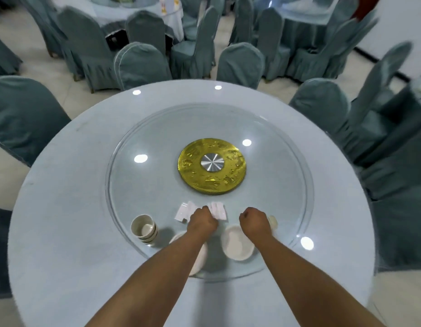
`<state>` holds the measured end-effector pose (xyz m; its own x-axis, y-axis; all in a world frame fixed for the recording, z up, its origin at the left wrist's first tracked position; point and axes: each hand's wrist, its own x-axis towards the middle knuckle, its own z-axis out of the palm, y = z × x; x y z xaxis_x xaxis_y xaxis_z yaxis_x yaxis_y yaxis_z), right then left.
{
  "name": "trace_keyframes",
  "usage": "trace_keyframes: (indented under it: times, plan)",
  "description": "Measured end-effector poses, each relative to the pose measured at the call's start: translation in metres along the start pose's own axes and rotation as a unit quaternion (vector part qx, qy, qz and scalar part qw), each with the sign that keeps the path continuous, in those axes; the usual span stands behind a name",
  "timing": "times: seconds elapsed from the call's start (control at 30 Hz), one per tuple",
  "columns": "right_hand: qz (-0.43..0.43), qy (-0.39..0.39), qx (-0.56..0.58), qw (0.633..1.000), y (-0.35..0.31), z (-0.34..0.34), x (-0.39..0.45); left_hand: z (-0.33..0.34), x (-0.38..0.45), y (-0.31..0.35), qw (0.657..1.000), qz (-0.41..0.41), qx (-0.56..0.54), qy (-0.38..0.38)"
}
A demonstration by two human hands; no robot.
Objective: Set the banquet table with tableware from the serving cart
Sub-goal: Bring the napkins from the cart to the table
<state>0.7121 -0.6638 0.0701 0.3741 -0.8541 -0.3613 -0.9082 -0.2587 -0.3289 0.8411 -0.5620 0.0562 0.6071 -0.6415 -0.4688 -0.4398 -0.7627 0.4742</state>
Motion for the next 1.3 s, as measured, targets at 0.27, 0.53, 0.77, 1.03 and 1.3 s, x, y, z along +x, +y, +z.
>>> trace_keyframes:
  times: [0.27,0.53,0.77,1.03,1.3]
  plan:
    - [0.023,0.072,0.054,0.996,0.1,-0.059,-0.075,0.033,-0.088,0.087,0.991,0.133,0.01,-0.02]
    - [0.104,0.145,0.086,0.98,0.26,-0.099,-0.21,0.13,-0.234,0.18,0.966,0.25,0.041,-0.054]
    - [0.217,0.199,0.135,0.946,0.413,-0.116,-0.351,0.241,-0.371,0.246,0.923,0.358,0.088,-0.108]
    - [0.385,0.247,0.226,0.86,0.545,-0.101,-0.516,0.351,-0.519,0.296,0.843,0.45,0.183,-0.23]
    - [0.553,0.28,0.298,0.726,0.581,-0.035,-0.677,0.445,-0.637,0.284,0.71,0.57,0.257,-0.323]
